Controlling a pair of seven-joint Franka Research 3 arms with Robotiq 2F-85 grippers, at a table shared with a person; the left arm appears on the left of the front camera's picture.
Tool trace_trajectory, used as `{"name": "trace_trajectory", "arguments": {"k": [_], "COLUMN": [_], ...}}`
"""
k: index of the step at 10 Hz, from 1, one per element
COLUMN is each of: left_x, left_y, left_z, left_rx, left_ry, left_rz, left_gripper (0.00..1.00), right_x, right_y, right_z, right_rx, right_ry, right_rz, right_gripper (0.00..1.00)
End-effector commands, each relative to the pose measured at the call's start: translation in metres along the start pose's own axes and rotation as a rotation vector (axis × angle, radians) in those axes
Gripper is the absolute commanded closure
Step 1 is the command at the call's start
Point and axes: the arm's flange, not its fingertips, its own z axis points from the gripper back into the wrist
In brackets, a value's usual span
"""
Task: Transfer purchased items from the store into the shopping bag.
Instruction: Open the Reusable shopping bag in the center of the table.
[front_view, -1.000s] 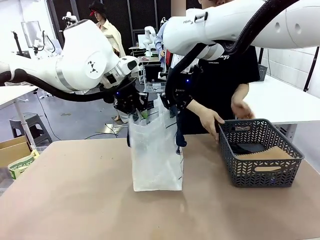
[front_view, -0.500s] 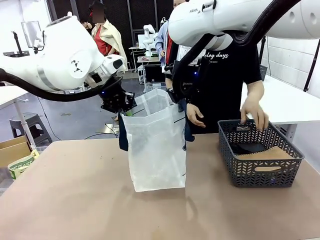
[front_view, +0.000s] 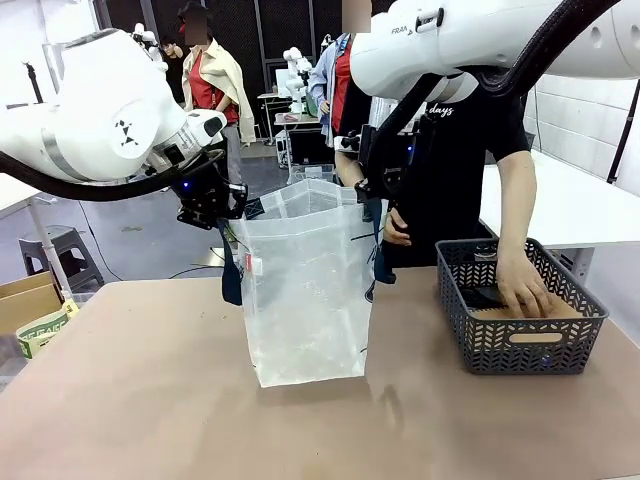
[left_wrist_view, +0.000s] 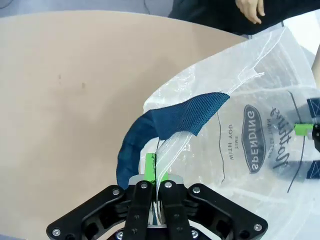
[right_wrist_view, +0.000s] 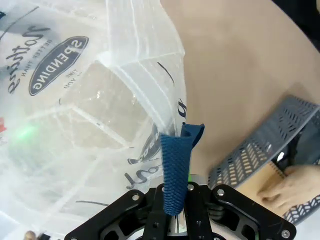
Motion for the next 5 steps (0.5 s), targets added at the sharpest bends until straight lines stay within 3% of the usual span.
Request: {"name": "trace_trajectory", "arguments": {"k": [1, 5], "left_x": [-0.011, -0.026], "left_y": [-0.003, -0.005], "left_z": [0.003, -0.021], "left_rx": [0.018, 0.059], "left_ry": [0.008, -0.043], "left_rz": [-0.064, -0.219], "left_gripper": [1.0, 1.0], "right_x": [-0.013, -0.02], "right_y": [-0.003, 0.0], "right_z": [-0.008, -0.006], "right_rx": [-0.048, -0.123], "right_ry": [-0.039, -0.081], "right_rz": [0.075, 0.153], "right_gripper": [1.0, 1.0]}}
